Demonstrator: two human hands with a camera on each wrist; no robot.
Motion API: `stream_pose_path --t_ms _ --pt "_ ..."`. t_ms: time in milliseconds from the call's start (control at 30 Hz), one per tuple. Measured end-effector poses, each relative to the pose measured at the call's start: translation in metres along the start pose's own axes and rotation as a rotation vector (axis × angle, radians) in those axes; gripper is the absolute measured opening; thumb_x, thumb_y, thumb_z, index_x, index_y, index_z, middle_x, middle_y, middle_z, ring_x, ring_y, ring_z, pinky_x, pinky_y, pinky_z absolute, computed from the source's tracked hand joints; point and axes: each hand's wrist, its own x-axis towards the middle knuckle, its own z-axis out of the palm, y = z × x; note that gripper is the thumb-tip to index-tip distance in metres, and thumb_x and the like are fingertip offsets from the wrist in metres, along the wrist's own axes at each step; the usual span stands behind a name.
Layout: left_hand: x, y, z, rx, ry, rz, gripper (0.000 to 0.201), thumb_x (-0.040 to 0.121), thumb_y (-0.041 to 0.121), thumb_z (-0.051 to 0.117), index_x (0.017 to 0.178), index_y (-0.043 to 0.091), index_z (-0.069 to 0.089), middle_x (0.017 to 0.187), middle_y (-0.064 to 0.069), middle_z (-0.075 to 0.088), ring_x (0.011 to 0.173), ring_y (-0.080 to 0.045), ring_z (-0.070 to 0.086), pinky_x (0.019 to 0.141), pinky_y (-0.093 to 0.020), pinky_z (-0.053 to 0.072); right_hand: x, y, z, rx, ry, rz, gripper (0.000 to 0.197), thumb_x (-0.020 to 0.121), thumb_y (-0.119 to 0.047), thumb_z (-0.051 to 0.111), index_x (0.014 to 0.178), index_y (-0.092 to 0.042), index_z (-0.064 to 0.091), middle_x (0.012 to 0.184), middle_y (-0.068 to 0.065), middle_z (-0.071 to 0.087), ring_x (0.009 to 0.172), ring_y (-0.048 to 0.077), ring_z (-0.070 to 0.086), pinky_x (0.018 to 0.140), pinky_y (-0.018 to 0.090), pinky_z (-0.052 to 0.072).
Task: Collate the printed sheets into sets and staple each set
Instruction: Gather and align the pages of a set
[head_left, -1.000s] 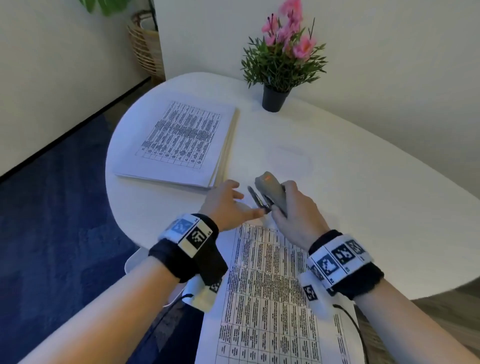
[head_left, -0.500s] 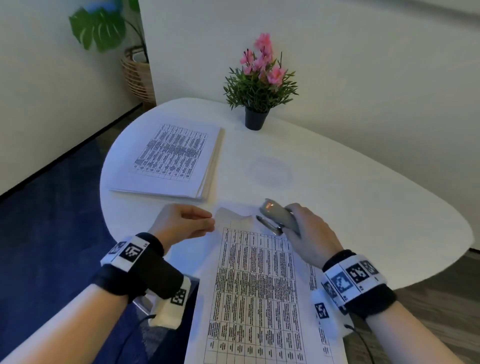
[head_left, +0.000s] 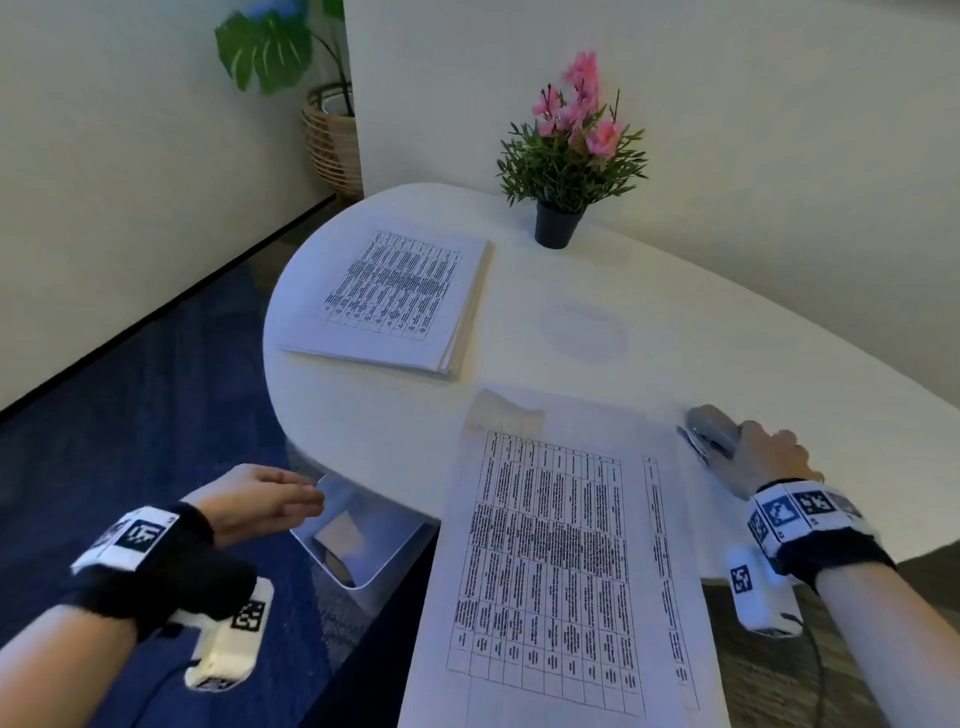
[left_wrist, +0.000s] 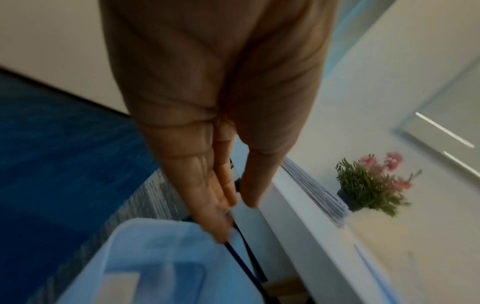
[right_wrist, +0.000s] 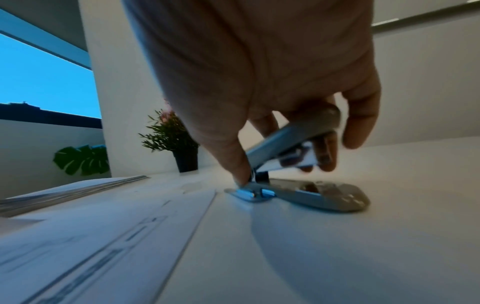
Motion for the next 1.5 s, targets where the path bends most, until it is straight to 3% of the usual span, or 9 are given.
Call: stream_pose_path --t_ms 200,367,533,633,733,867,1100,1300,1500 --pt "-0.005 0.019 0.007 0.489 0.027 0.104 0.019 0.090 0.017 0.060 0.108 0.016 0.066 0.100 -0.007 0.069 0.092 -0.026 0.065 0.080 -0.040 0.053 -0.047 -0.006 -0.010 0.031 0.202 -0.184 0.044 0.089 -0.035 0.056 0.124 -0.010 0.045 0.121 0.017 0.042 0.109 0.036 0.044 0.086 0.043 0.042" --pt "-0.045 0.048 0.036 0.656 0.028 0.358 0.010 0.089 0.023 0.062 0.082 0.019 0.068 0.077 0.007 0.073 0.069 -0.007 0.069 0.066 -0.022 0.051 -0.085 -0.009 0.017 0.019 -0.254 -0.208 0.082 0.083 -0.071 0.043 0.133 -0.007 0.036 0.131 0.019 0.042 0.110 0.032 0.052 0.084 0.038 0.047" --pt "-0.055 0.054 0.094 0.678 -0.172 0.365 0.027 0.093 0.036 0.057 0.100 0.012 0.065 0.089 0.001 0.073 0.082 -0.013 0.070 0.070 -0.029 0.057 -0.110 -0.022 0.031 0.072 -0.302 -0.185 0.099 0.075 -0.080 0.041 0.143 -0.012 0.021 0.142 0.021 0.024 0.125 0.040 0.039 0.100 0.045 0.040" --pt "-0.054 0.060 0.112 0.791 -0.155 0.387 0.049 0.090 0.046 0.057 0.123 0.011 0.053 0.112 -0.006 0.067 0.102 -0.020 0.063 0.091 -0.036 0.051 -0.107 -0.029 0.030 0.278 -0.320 -0.164 0.094 0.077 -0.068 0.056 0.142 -0.009 0.022 0.141 0.020 0.022 0.121 0.037 0.042 0.095 0.041 0.043" --pt "-0.057 0.068 0.120 0.849 -0.086 0.395 0.066 0.090 0.048 0.056 0.139 0.008 0.038 0.129 -0.010 0.056 0.109 -0.022 0.056 0.092 -0.028 0.044 -0.105 -0.030 0.026 0.387 -0.297 -0.122 0.101 0.077 -0.052 0.070 0.143 -0.002 0.012 0.143 0.023 0.020 0.125 0.036 0.037 0.087 0.036 0.041" --pt "-0.051 0.067 0.121 0.767 -0.123 0.359 0.072 0.087 0.047 0.062 0.140 0.007 0.035 0.124 -0.008 0.059 0.111 -0.023 0.057 0.097 -0.033 0.045 -0.093 -0.028 0.027 0.534 -0.326 -0.160 0.080 0.075 -0.039 0.077 0.132 -0.001 0.036 0.128 0.014 0.048 0.120 0.031 0.048 0.092 0.036 0.044" --pt "-0.047 0.077 0.124 0.732 -0.069 0.406 0.078 0.083 0.042 0.069 0.138 0.003 0.029 0.131 -0.011 0.051 0.113 -0.025 0.054 0.093 -0.033 0.045 -0.091 -0.029 0.008 0.535 -0.159 -0.337 0.033 0.082 -0.019 0.070 0.111 -0.010 0.059 0.109 0.010 0.065 0.087 0.022 0.058 0.057 0.020 0.040" --pt "-0.048 0.087 0.143 0.644 -0.108 0.371 0.062 0.084 0.032 0.071 0.120 -0.006 0.038 0.099 -0.014 0.057 0.085 -0.029 0.066 0.083 -0.040 0.056 -0.097 -0.020 0.025 0.187 -0.356 -0.167 0.080 0.080 -0.050 0.065 0.141 -0.021 0.023 0.140 0.021 0.025 0.125 0.042 0.035 0.097 0.043 0.040" --pt "-0.047 0.083 0.150 0.640 -0.112 0.368 0.074 0.082 0.035 0.073 0.131 -0.003 0.032 0.121 -0.018 0.055 0.097 -0.029 0.063 0.086 -0.044 0.055 -0.108 -0.021 0.024 0.328 -0.359 -0.163 0.080 0.078 -0.029 0.073 0.142 -0.025 0.024 0.129 0.020 0.030 0.092 0.031 0.047 0.056 0.025 0.039"
